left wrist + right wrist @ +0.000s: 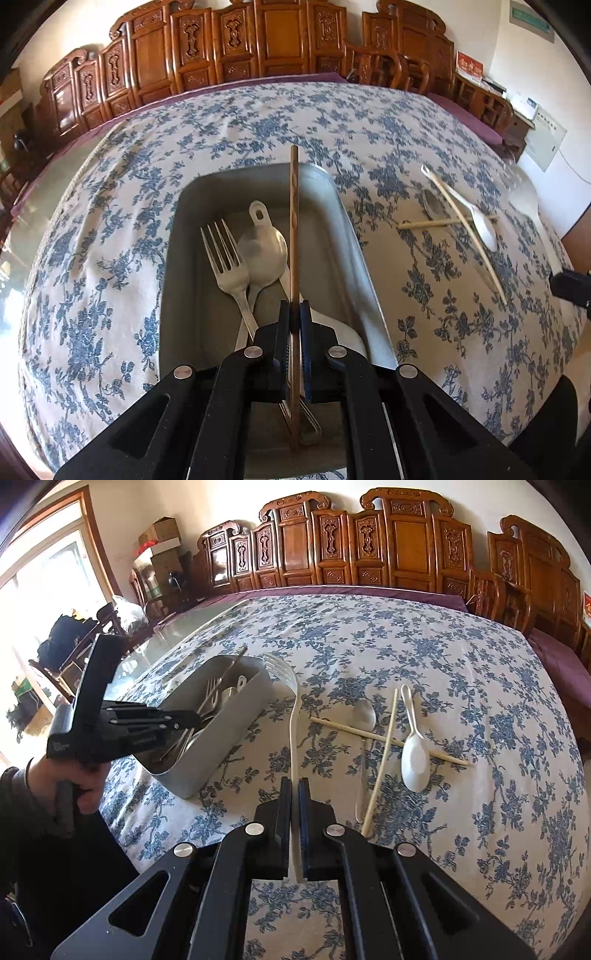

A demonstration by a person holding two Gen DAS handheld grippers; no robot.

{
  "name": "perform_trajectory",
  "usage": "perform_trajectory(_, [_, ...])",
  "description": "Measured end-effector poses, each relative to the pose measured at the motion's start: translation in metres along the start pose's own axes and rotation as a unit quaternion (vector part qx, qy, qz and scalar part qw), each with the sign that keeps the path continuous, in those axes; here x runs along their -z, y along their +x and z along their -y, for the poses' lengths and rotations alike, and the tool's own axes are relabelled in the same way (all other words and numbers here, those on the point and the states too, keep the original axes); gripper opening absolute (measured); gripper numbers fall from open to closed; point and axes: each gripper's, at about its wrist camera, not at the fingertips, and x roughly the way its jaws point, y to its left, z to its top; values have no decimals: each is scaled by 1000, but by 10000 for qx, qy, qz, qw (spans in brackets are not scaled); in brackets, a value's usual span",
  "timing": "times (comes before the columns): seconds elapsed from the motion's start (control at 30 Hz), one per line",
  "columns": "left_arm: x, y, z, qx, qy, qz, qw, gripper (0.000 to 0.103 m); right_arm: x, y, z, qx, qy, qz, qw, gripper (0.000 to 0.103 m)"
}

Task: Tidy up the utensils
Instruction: 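Carry the wooden chopstick into the grey tray and open the left gripper, then lower the white plastic fork into the grey tray and open the right gripper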

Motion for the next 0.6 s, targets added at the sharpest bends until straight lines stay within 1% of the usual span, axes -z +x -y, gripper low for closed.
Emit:
perform_trajectory(0.13, [1,5,-4,34,18,-92,10000,4,-8,3,-9,6,-89,-4,10000,6])
perform_trajectory(0.37, [0,5,-9,236,27,-161,9996,4,-21,11,-23,6,-207,-31,9998,6])
perform_trajectory(0.5, [-1,-2,-20,298,-193,-56,9994,4,-28,17,-33,-22,-222,-51,9997,6])
perform_trajectory(0.6, [-2,-16,-30,254,-308,151,9991,5,-34,23,-41,-76,-222,-75,9997,6])
